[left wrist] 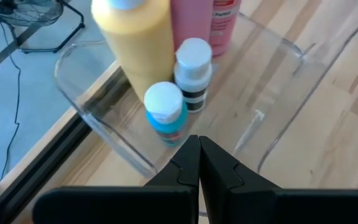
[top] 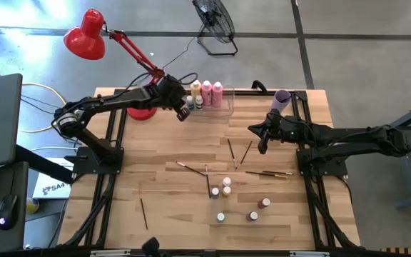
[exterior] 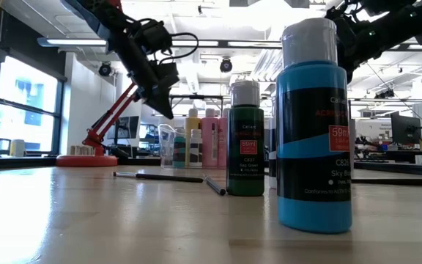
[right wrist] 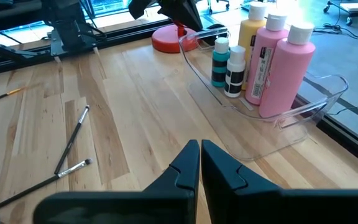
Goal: Pick & Place Paint Supplies
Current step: Adjust the small green paint bottle in the transparent bin
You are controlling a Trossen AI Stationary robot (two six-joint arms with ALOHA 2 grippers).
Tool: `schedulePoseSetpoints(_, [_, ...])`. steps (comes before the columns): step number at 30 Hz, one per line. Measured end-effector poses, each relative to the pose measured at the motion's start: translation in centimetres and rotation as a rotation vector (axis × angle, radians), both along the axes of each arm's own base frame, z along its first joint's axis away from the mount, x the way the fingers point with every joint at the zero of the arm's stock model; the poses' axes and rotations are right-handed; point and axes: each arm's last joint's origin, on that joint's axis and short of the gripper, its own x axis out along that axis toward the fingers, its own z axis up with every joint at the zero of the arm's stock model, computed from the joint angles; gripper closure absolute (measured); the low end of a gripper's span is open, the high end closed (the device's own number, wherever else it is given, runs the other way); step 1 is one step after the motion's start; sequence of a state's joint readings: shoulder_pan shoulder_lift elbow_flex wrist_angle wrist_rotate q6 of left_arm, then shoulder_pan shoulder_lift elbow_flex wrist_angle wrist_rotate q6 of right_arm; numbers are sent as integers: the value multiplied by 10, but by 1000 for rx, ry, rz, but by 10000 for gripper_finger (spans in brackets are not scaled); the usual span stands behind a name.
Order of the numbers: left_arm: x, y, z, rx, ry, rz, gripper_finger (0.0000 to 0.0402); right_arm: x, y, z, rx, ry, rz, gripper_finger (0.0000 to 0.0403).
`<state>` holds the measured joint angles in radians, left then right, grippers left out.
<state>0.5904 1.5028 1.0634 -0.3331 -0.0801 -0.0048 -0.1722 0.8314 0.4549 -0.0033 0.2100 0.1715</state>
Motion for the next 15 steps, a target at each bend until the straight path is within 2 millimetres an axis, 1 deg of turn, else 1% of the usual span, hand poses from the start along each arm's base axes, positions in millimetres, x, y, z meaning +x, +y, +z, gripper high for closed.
schedulePoseSetpoints(7, [9, 6, -10, 5, -4, 7, 402, 0, 0, 1, -2, -9, 0, 395])
schedulePoseSetpoints(10, [11, 7, -19, -16, 28, 7, 402, 0, 0, 1, -2, -9, 0, 395])
schedulePoseSetpoints(15, [13, 9, -26, -26, 47, 30, 402, 0, 0, 1, -2, -11, 0, 395])
